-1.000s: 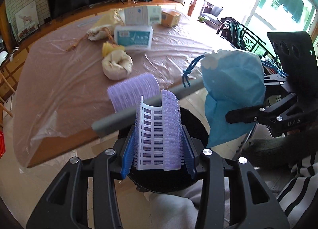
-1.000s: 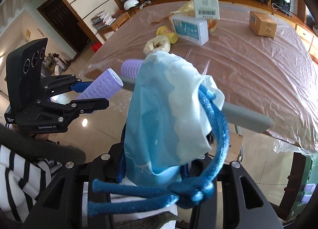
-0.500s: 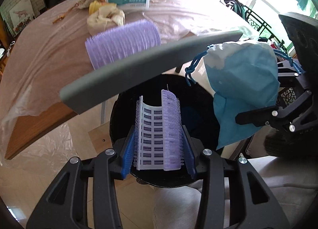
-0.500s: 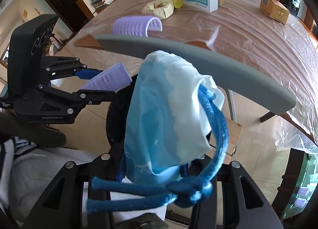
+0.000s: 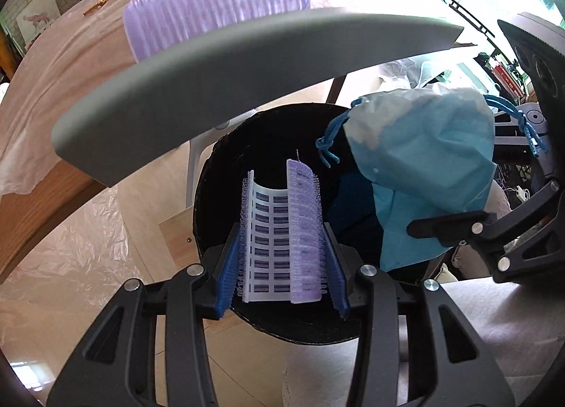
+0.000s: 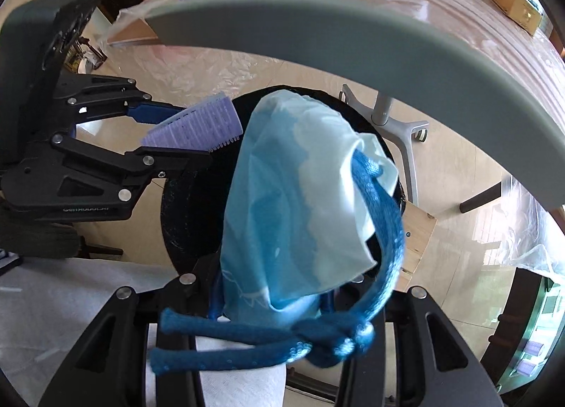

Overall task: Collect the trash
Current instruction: 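Carry the blue bag and lavender roller with both tools over the black bin, then open both tools to drop the bag and roller into the bin, then grasp the white medicine box with the right tool while the left tool grasps another lavender roller, then carry the white box and lavender roller with both tools over the black bin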

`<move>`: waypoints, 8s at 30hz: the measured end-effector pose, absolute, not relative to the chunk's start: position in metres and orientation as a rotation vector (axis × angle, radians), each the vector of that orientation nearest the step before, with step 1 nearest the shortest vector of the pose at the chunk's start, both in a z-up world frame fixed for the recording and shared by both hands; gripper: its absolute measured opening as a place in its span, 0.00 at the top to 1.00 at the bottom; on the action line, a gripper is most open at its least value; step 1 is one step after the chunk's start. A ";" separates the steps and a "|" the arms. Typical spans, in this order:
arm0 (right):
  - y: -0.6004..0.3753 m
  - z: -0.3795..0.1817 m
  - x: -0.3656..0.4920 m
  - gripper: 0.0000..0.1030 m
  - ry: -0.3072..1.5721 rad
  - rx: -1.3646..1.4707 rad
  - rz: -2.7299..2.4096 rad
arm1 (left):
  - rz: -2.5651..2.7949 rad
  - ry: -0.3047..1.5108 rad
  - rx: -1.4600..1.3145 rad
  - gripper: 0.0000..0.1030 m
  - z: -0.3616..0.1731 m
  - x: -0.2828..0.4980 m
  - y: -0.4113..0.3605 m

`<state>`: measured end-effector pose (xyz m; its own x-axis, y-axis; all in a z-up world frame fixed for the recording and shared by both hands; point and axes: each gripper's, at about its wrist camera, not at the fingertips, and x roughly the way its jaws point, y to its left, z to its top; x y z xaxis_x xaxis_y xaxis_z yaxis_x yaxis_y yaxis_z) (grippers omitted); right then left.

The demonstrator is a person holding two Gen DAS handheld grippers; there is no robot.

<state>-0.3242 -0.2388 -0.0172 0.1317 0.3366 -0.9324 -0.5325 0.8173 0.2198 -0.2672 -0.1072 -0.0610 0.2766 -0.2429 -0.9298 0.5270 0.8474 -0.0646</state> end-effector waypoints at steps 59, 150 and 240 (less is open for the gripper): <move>-0.292 0.138 -0.293 0.04 0.718 -0.104 0.241 | -0.329 0.879 0.115 0.07 0.059 -0.261 -0.095; -0.241 0.112 -0.136 0.56 0.888 0.060 0.232 | -0.281 0.994 0.031 0.26 0.036 -0.199 -0.098; -0.235 -0.030 -0.337 0.56 1.239 -0.225 0.330 | -0.450 1.126 0.409 0.26 -0.057 -0.287 -0.124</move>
